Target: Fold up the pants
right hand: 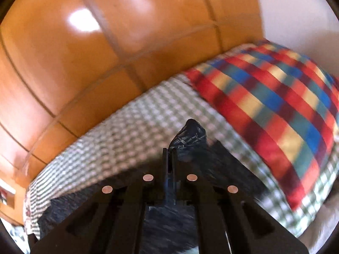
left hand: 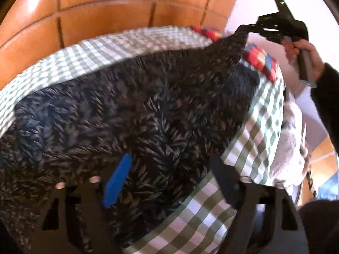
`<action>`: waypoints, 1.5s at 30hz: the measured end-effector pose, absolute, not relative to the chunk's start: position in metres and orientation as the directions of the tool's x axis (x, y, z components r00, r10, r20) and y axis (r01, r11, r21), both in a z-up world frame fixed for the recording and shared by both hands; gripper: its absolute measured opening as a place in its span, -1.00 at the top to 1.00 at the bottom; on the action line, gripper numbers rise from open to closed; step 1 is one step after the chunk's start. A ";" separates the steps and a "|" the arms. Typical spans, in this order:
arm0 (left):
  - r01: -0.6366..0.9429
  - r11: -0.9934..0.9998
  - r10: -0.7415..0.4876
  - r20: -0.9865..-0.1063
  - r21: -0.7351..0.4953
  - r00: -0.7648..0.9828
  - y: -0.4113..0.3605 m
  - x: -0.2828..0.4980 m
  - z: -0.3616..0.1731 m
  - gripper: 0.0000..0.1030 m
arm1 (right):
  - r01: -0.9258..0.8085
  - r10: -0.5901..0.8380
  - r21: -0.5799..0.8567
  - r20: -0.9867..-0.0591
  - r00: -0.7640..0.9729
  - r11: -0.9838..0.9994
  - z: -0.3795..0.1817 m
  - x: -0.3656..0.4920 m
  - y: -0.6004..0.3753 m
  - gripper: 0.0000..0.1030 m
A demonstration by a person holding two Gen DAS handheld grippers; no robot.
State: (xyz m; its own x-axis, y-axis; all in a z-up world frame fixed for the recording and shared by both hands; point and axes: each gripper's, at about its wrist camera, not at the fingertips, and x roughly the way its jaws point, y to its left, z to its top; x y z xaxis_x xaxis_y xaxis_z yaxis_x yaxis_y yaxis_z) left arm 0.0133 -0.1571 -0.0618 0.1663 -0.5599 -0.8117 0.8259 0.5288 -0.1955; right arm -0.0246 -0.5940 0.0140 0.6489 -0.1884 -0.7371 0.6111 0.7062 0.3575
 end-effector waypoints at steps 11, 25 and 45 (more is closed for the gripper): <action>0.834 0.523 -0.532 -0.832 -0.176 0.158 -0.156 0.030 -0.063 0.88 | 0.643 -0.153 0.366 -0.782 0.605 0.673 -0.021 -0.037 -0.608 0.97; 0.831 0.402 -0.666 -0.746 -0.385 -0.023 -0.136 0.024 -0.061 0.89 | 0.699 -0.125 0.379 -0.823 0.554 0.606 -0.055 -0.090 -0.617 0.97; 0.791 0.436 -0.679 -0.734 -0.430 -0.025 -0.130 0.011 -0.067 0.18 | 0.720 -0.136 0.476 -0.780 0.610 0.505 -0.076 -0.116 -0.630 0.97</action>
